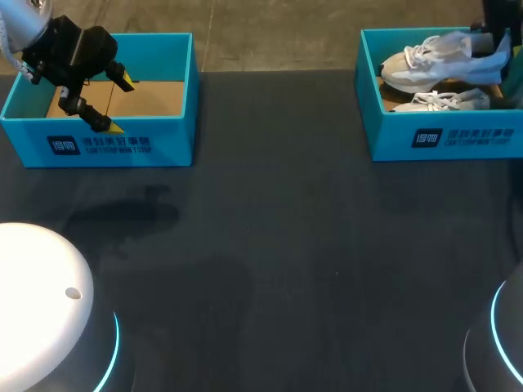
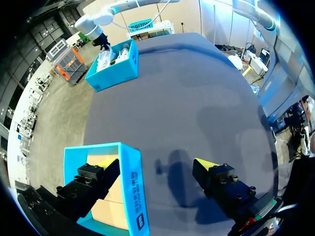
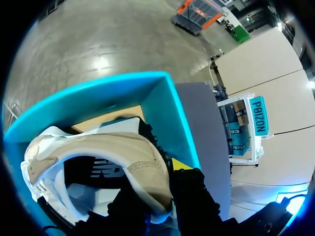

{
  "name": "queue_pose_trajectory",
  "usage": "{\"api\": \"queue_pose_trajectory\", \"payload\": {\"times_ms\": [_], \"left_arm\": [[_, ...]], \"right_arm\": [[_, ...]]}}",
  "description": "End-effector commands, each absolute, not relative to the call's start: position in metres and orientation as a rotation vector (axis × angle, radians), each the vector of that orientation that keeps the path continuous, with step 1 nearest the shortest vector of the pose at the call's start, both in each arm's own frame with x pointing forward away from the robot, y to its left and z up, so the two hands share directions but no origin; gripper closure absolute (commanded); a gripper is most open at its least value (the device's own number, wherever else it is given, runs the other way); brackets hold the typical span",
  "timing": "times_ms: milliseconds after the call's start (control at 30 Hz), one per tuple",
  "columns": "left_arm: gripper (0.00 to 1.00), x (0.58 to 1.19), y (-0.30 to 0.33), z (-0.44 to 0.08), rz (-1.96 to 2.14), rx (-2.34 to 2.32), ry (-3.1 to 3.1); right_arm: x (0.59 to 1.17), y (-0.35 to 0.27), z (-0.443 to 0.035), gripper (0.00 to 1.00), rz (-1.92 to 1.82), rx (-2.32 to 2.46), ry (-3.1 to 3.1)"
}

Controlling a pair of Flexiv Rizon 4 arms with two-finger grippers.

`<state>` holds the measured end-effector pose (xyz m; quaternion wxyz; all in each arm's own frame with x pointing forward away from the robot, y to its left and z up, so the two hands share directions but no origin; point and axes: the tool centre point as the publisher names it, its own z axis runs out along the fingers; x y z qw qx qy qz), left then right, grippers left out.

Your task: Take the shoe out of the shoebox, open the shoe tongue, remove and reinsert the insole, then place the shoe into the shoebox

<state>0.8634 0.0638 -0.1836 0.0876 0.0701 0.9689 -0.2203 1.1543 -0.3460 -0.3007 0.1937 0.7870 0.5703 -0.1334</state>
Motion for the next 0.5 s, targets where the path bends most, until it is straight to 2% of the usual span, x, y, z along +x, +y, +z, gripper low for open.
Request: {"api": "queue_pose_trajectory", "payload": {"times_ms": [33, 500], "left_arm": [[0.00, 0.862, 0.064, -0.183, -0.651, 0.209, 2.886], [0.00, 0.862, 0.064, -0.183, -0.651, 0.209, 2.886]], "right_arm": [[1.163, -0.346, -0.308, 1.00, -0.388, 2.213, 1.606], [1.168, -0.351, -0.326, 1.00, -0.390, 2.223, 1.618]]}}
